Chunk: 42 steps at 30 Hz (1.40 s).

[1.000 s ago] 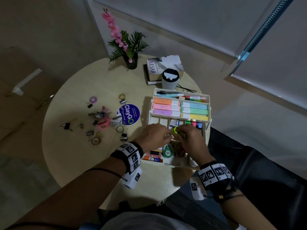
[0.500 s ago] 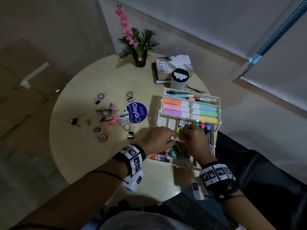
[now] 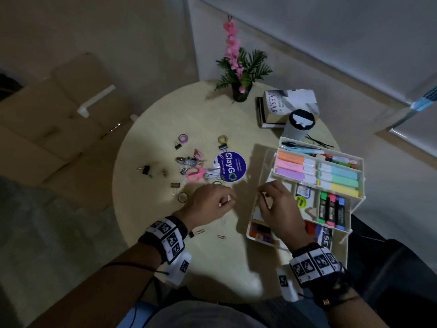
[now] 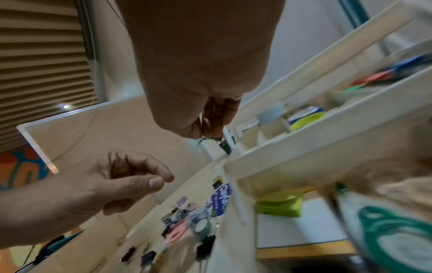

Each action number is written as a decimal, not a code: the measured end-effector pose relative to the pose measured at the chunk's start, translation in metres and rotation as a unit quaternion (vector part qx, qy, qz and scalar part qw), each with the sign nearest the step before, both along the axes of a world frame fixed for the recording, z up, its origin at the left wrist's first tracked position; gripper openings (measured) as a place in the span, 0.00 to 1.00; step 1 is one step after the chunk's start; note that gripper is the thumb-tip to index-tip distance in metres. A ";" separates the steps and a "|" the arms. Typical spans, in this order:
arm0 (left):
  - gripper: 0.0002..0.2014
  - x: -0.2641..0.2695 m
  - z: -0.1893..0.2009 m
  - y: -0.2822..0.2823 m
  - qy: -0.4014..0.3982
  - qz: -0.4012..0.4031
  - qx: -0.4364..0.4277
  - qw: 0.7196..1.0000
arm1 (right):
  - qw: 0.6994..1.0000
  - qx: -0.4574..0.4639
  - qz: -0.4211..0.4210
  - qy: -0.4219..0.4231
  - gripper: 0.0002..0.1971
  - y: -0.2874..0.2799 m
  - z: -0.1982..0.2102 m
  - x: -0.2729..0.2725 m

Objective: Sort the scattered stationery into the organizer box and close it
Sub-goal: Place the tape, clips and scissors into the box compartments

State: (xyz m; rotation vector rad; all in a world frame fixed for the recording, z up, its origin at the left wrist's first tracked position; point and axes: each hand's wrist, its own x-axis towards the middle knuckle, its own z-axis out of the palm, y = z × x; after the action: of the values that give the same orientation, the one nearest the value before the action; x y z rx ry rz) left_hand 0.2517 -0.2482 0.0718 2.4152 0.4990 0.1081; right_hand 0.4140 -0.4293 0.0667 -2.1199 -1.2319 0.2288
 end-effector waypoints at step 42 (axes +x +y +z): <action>0.10 -0.070 -0.056 0.157 0.068 -0.018 -0.059 0.996 | 0.991 -0.051 -0.054 0.108 0.07 0.220 -0.051 -0.073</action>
State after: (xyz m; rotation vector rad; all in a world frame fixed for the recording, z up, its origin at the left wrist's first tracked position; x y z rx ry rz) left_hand 0.1816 -0.0908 0.0158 2.3234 0.5085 -0.0987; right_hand 0.3406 -0.2093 0.0162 -2.1759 -0.9958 0.4683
